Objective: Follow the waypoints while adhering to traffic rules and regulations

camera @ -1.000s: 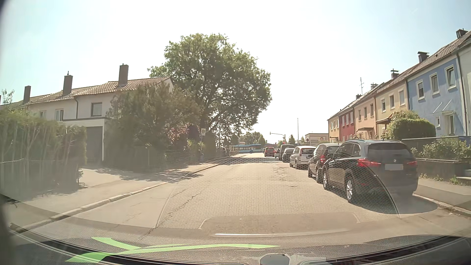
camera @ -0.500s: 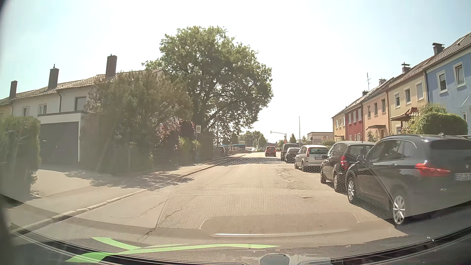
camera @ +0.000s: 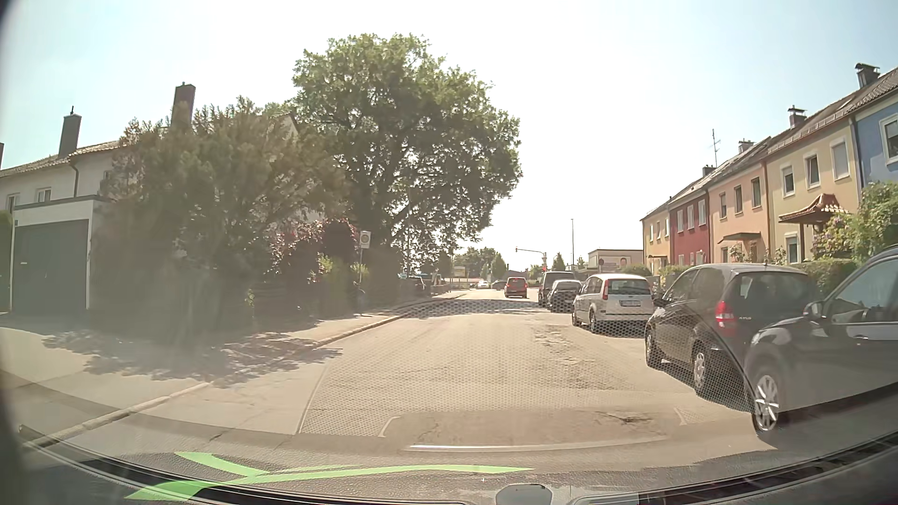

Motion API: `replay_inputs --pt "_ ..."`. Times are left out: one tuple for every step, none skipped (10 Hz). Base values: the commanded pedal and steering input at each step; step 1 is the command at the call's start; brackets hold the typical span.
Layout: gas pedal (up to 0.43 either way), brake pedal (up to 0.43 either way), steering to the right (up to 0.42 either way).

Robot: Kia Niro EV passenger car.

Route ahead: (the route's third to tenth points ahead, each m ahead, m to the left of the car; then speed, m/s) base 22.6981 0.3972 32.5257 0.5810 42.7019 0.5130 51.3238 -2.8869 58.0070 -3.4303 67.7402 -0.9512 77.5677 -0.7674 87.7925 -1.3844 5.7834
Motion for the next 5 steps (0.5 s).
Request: replay_inputs --pt "0.098 0.0 0.008" --pt "0.079 0.0 0.008" --pt "0.067 0.0 0.009" --pt "0.047 0.0 0.009" --pt "0.039 0.0 0.01"
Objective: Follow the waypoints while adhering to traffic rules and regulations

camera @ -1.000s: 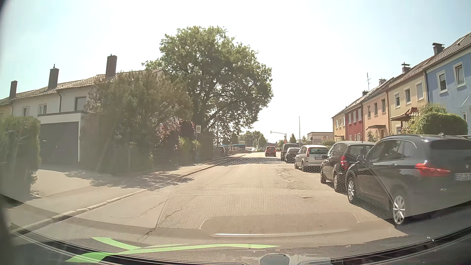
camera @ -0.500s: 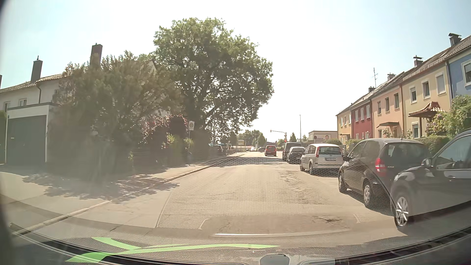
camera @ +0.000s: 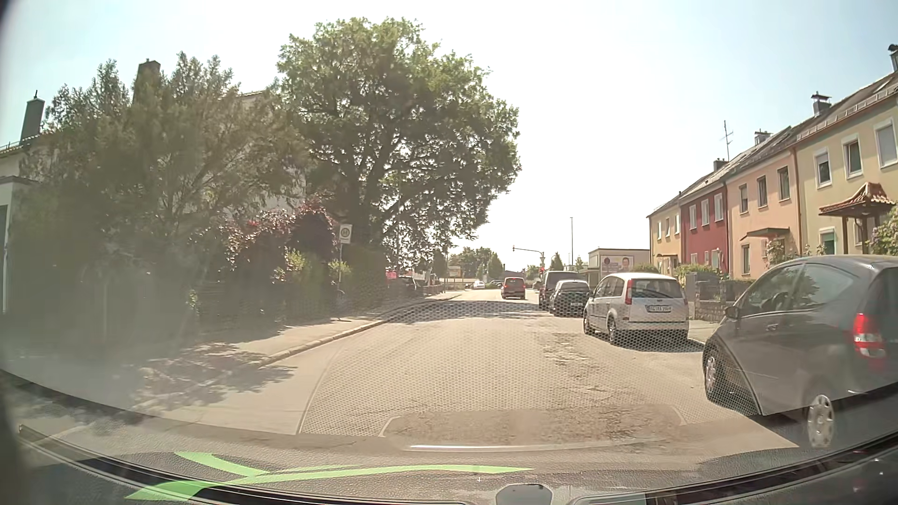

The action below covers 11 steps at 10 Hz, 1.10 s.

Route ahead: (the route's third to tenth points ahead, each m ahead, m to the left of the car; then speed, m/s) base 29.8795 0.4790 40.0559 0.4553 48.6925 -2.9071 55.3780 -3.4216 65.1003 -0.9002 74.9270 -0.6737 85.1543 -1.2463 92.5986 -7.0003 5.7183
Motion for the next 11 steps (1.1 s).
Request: replay_inputs --pt "0.028 0.0 0.01" --pt "0.028 0.0 0.011" --pt "0.028 0.0 0.011" --pt "0.028 0.0 0.011" --pt "0.039 0.0 0.011" --pt "0.039 0.0 0.011" --pt "0.047 0.0 0.011" --pt "0.047 0.0 0.011" --pt "0.047 0.0 0.011" --pt "0.047 0.0 0.011" --pt "0.059 0.0 0.009"
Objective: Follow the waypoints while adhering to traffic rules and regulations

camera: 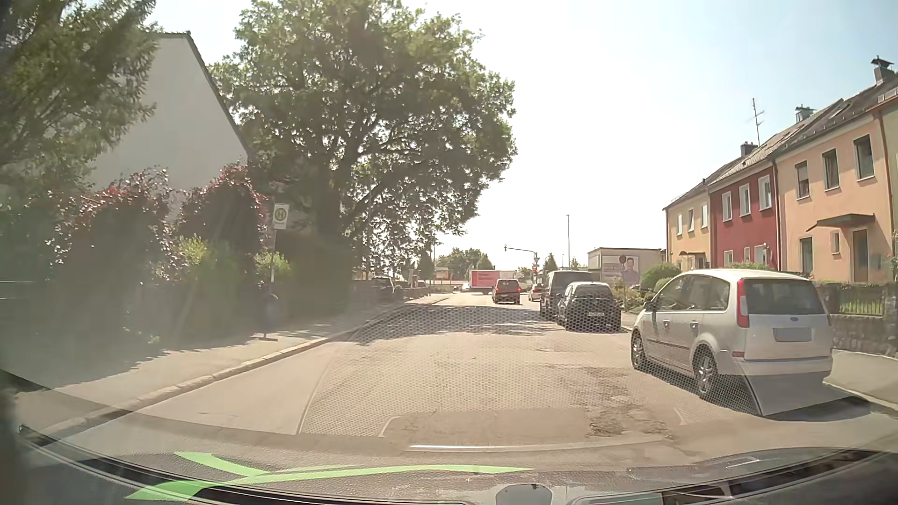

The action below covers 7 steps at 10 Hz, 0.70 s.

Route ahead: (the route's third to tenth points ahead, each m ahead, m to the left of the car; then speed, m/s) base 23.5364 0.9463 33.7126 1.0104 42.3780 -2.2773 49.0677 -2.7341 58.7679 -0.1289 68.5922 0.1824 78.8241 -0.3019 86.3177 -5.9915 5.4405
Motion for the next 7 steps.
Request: replay_inputs --pt "0.059 0.0 0.007" --pt "0.059 0.0 0.005" --pt "0.059 0.0 0.005" --pt "0.059 0.0 0.005" --pt "0.059 0.0 0.005" --pt "0.059 0.0 0.005" --pt "0.059 0.0 0.005"
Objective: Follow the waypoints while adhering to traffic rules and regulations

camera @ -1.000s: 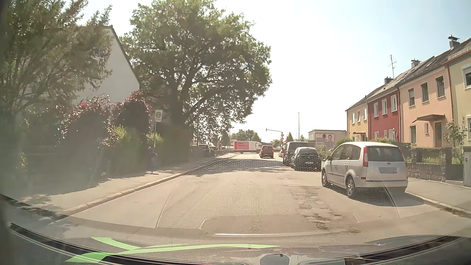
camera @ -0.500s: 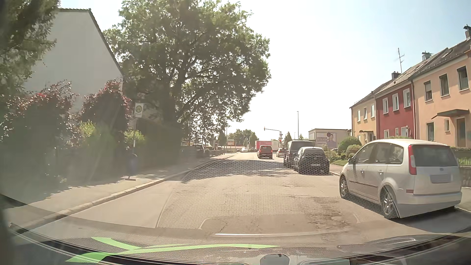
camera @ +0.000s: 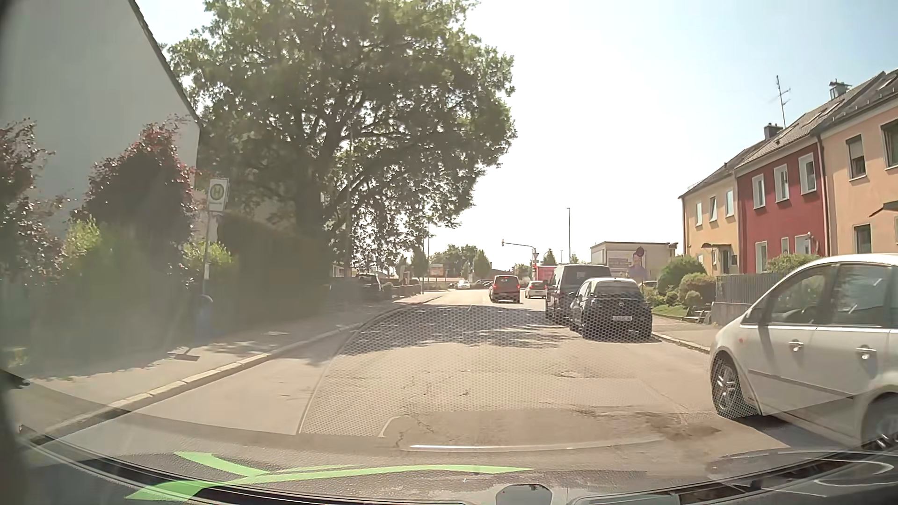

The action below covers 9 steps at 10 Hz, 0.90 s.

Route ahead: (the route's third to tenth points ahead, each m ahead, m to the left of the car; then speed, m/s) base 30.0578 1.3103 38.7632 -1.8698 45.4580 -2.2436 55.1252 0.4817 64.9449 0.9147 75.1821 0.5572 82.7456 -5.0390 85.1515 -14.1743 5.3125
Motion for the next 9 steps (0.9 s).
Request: replay_inputs --pt "0.059 0.0 0.005" --pt "0.059 0.0 0.005" --pt "0.059 0.0 0.005" --pt "0.059 0.0 0.005" --pt "0.059 0.0 0.005" --pt "0.059 0.0 0.005" --pt "0.059 0.0 0.005" --pt "0.059 0.0 0.005" --pt "0.059 0.0 0.005"
